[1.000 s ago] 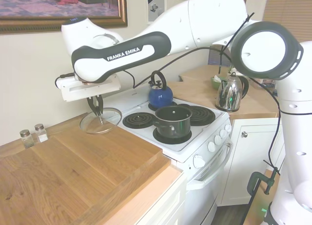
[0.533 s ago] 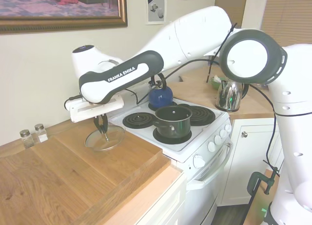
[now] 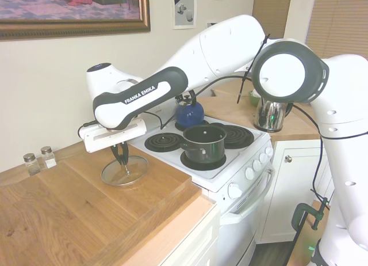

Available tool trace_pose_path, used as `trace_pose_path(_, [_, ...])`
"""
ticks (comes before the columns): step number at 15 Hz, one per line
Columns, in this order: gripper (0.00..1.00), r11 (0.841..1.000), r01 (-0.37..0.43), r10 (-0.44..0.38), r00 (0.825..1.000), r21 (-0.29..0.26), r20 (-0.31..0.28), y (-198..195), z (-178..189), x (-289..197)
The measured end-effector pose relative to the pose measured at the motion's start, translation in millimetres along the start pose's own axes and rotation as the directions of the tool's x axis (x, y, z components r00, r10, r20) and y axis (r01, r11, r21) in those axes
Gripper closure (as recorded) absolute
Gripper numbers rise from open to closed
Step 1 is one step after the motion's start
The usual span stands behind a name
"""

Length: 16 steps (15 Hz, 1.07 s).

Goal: Uncover the lid of the pot

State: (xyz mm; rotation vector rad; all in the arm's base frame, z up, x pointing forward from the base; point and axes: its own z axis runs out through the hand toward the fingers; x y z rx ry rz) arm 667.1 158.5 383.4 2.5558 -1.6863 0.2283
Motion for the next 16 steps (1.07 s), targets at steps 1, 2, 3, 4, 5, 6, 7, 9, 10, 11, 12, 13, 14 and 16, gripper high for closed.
trace_pose_path(1, [0.0, 1.0, 0.001, -0.001, 1.0, -0.004, 0.002, -1, 0, -1])
trace_pose_path(2, [0.0, 1.0, 0.003, -0.003, 1.0, -0.005, 0.004, -2, 0, -1])
trace_pose_path(3, [0.0, 1.0, 0.004, -0.004, 1.0, -0.007, 0.005, -3, -1, -1])
trace_pose_path(4, [0.0, 1.0, 0.003, -0.003, 1.0, -0.011, 0.007, -3, -1, -1])
trace_pose_path(5, [0.0, 1.0, 0.002, -0.002, 1.0, -0.014, 0.009, -3, -1, 0])
trace_pose_path(6, [0.0, 1.0, 0.0, 0.0, 1.0, -0.016, 0.01, -3, 0, 2])
trace_pose_path(7, [0.0, 1.0, -0.001, 0.001, 1.0, -0.018, 0.01, -3, 1, 4])
trace_pose_path(9, [0.0, 1.0, -0.004, 0.004, 1.0, -0.018, 0.008, -5, 0, 7])
trace_pose_path(10, [0.0, 1.0, -0.005, 0.005, 1.0, -0.017, 0.008, -6, -1, 8])
trace_pose_path(11, [0.0, 1.0, -0.005, 0.005, 1.0, -0.018, 0.008, -6, -3, 8])
trace_pose_path(12, [0.0, 1.0, -0.005, 0.005, 1.0, -0.017, 0.008, -6, -4, 8])
trace_pose_path(13, [0.0, 1.0, -0.008, 0.008, 1.0, -0.014, 0.013, -6, -6, 8])
trace_pose_path(14, [0.0, 1.0, -0.014, 0.014, 1.0, -0.002, 0.019, -6, -13, 10])
trace_pose_path(16, [0.0, 0.999, -0.03, 0.028, 0.999, 0.044, 0.029, 3, -45, 22])
